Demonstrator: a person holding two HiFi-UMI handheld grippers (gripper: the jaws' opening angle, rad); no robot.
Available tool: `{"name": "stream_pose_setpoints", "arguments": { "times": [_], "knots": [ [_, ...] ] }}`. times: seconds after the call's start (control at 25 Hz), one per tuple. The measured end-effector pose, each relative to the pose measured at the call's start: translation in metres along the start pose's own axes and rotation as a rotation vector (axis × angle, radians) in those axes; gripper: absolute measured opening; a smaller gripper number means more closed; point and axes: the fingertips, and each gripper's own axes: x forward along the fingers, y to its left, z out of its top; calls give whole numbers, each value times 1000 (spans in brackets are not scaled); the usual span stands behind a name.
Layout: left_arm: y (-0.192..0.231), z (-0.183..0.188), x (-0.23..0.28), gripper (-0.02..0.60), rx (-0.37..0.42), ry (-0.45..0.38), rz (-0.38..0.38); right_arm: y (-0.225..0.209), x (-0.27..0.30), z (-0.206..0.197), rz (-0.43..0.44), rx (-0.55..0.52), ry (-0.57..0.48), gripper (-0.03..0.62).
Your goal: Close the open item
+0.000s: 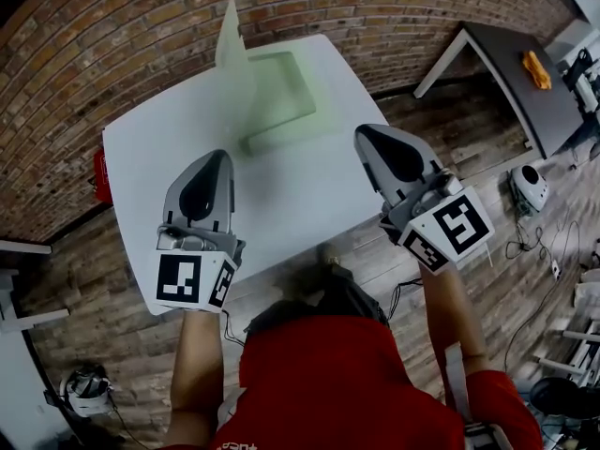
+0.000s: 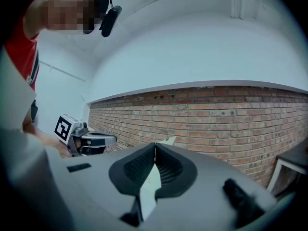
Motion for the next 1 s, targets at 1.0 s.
{"name": "stream_pose_setpoints", "arguments": {
  "times": [1.0],
  "knots": [
    [-8,-16,67,14,44,64,224,-88,43,-27,190,18,38,32]
  ]
}}
